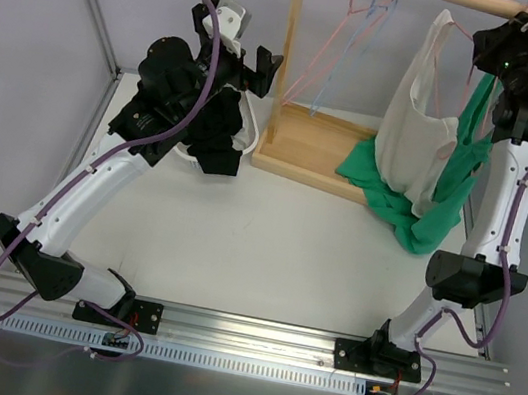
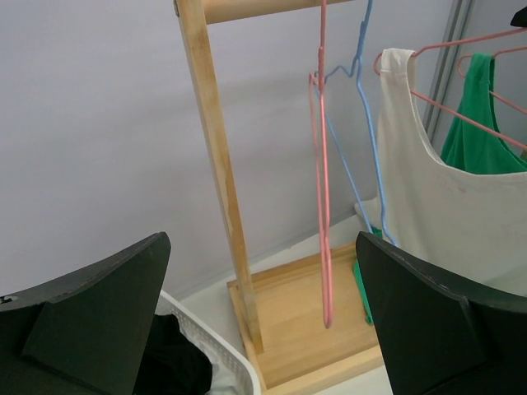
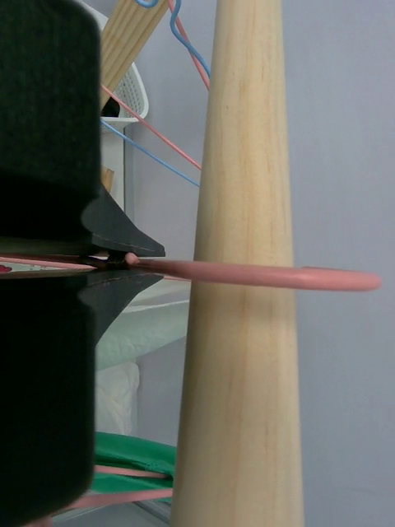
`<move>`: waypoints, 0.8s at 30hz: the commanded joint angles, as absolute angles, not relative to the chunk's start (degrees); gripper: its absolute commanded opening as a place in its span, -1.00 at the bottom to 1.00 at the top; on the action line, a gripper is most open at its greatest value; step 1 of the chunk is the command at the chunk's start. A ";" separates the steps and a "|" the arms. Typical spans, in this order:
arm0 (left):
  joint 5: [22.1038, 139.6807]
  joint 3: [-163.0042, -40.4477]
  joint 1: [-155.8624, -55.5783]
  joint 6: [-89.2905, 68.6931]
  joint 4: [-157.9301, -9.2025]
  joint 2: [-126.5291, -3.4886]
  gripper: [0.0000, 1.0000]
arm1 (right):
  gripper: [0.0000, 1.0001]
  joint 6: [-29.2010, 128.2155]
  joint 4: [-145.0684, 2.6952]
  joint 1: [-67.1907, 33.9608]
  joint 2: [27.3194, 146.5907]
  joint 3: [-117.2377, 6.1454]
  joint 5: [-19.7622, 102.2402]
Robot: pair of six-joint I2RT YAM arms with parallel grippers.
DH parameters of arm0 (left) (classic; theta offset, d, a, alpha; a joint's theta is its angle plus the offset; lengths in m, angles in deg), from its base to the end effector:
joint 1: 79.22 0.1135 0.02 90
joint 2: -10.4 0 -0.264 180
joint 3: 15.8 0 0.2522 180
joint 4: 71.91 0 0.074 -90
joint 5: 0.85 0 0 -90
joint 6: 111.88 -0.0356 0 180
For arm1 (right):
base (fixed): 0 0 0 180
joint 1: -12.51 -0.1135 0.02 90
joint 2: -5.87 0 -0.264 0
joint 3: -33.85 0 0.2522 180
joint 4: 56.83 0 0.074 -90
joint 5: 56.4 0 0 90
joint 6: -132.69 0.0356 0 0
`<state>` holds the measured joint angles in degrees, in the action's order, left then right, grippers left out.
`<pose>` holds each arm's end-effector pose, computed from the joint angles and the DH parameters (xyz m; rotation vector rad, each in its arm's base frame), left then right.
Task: Remove the tank top from the hanger
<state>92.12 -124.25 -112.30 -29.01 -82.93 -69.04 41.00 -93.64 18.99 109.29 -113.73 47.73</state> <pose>0.2493 -0.1602 0.5292 0.3923 1.2030 -0.3588 0.3684 -0.0331 0.5599 -0.1419 1.4397 0.0610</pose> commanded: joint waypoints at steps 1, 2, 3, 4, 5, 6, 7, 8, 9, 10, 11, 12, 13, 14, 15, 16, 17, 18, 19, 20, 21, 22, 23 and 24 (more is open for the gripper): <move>89.24 -126.94 -112.88 -30.23 -79.43 -66.60 0.98 | -1.00 41.64 -86.06 18.66 103.09 -114.73 45.99; 87.24 -126.94 -112.97 -30.23 -79.34 -66.59 0.98 | -1.00 41.72 -85.97 18.66 102.82 -115.00 45.99; 86.52 -126.94 -112.97 -30.14 -79.08 -66.59 0.98 | -1.00 41.73 -86.06 18.66 102.56 -115.09 45.99; 85.65 -126.94 -112.97 -29.88 -78.90 -66.33 0.98 | -1.00 41.73 -86.15 18.66 101.68 -115.09 45.64; 84.77 -126.94 -112.97 -29.88 -78.73 -66.33 0.98 | -1.00 41.81 -86.15 18.66 101.33 -115.00 45.47; 83.45 -127.03 -113.06 -29.70 -78.47 -66.33 0.98 | -1.00 41.73 -86.15 18.58 100.89 -114.91 45.29; 82.83 -127.29 -113.15 -29.53 -78.38 -66.42 0.98 | -1.00 41.73 -86.32 18.66 100.54 -114.65 45.20; 82.04 -127.64 -113.23 -29.44 -78.29 -66.51 0.98 | -1.00 41.90 -86.24 18.58 99.31 -114.21 45.03; 80.47 -127.90 -113.32 -29.35 -78.20 -66.51 0.98 | -1.00 41.99 -86.24 18.66 98.52 -112.99 44.94; 79.41 -128.17 -113.41 -28.74 -78.03 -66.59 0.98 | -1.00 41.99 -86.32 18.66 97.90 -112.37 44.85; 78.27 -128.34 -113.41 -28.39 -78.02 -66.68 0.98 | -1.00 42.25 -86.50 18.66 96.24 -111.41 44.67; 77.21 -128.35 -113.50 -27.86 -77.94 -66.68 0.98 | -1.00 42.34 -86.50 18.66 95.18 -109.13 44.50; 75.46 -128.35 -113.76 -26.64 -77.76 -66.77 0.98 | -1.00 42.34 -86.67 18.66 94.21 -107.89 44.41; 74.57 -128.08 -114.02 -26.19 -77.59 -66.77 0.98 | -1.00 42.52 -86.76 18.66 93.16 -106.75 44.15; 74.30 -127.65 -114.46 -25.58 -77.24 -66.68 0.98 | -1.00 42.52 -87.02 18.66 91.06 -104.56 43.80; 74.74 -127.03 -114.90 -23.66 -76.45 -66.07 0.98 | -1.00 42.52 -87.29 18.66 89.91 -103.58 43.79; 75.09 -125.29 -115.77 -22.59 -74.01 -65.81 0.98 | -1.00 42.60 -87.81 18.66 88.94 -102.44 43.71; 75.35 -124.40 -116.48 -22.06 -72.68 -65.46 0.98 | -1.00 42.52 -88.17 18.66 87.80 -101.56 43.36; 76.22 -123.61 -117.18 -22.05 -71.53 -65.37 0.98 | -1.00 42.52 -88.78 18.66 85.87 -99.90 43.18; 76.67 -123.69 -119.10 -22.05 -70.74 -65.54 0.98 | -1.00 42.52 -89.05 18.66 84.81 -99.19 42.83; 76.67 -124.30 -120.08 -22.14 -70.73 -65.98 0.98 | -1.00 44.17 -89.22 18.66 84.02 -98.40 42.30; 76.76 -124.91 -121.13 -22.06 -70.73 -67.02 0.98 | -1.00 44.19 -89.31 18.66 82.09 -97.69 42.04; 76.76 -126.14 -122.28 -22.40 -70.73 -67.56 0.98 | -1.00 44.27 -89.57 18.66 81.12 -96.47 41.69; 76.76 -126.76 -124.55 -22.93 -70.82 -68.17 0.98 | -1.00 44.62 -89.92 18.66 80.24 -95.85 41.16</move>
<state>77.62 -124.36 -121.13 -23.77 -75.67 -67.47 42.55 -92.81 18.95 84.99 -96.60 43.25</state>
